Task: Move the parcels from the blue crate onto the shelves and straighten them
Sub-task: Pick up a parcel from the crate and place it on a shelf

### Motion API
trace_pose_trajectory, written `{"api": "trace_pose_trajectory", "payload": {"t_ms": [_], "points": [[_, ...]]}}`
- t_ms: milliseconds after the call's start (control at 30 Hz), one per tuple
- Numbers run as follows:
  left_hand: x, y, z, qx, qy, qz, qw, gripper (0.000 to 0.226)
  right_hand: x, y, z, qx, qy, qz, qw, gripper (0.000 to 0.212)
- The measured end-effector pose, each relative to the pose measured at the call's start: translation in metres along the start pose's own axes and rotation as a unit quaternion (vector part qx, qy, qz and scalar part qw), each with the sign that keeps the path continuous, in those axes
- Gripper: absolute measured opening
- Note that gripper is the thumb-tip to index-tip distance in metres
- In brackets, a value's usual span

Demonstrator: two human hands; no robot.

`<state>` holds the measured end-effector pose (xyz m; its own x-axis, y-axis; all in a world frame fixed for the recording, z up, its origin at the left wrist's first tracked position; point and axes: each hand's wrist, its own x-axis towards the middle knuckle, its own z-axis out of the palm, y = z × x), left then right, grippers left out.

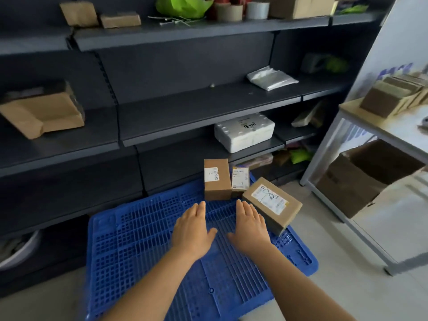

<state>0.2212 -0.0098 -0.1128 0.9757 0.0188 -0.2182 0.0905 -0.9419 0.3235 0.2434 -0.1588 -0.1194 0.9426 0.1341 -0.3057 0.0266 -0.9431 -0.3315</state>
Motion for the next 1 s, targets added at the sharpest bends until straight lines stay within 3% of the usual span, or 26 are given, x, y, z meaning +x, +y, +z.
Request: {"api": "trace_pose_trajectory", "payload": {"t_ms": [233, 633, 867, 1000], "points": [[0.119, 0.029, 0.031, -0.012, -0.034, -0.073, 0.997, 0.081, 0.126, 0.05, -0.016, -0.012, -0.018, -0.037, 0.999, 0.093], [0.263, 0.029, 0.096, 0.007, -0.052, -0.136, 0.989, 0.084, 0.282, 0.088, 0.021, -0.04, -0.064, -0.013, 0.997, 0.092], [0.308, 0.019, 0.13, -0.006, -0.085, -0.208, 0.975, 0.111, 0.33, 0.092, 0.047, -0.07, -0.101, 0.017, 0.992, 0.092], [0.318, 0.016, 0.141, -0.029, -0.055, -0.234, 0.97, 0.122, 0.345, 0.086, 0.057, -0.071, -0.123, 0.058, 0.988, 0.093]]}}
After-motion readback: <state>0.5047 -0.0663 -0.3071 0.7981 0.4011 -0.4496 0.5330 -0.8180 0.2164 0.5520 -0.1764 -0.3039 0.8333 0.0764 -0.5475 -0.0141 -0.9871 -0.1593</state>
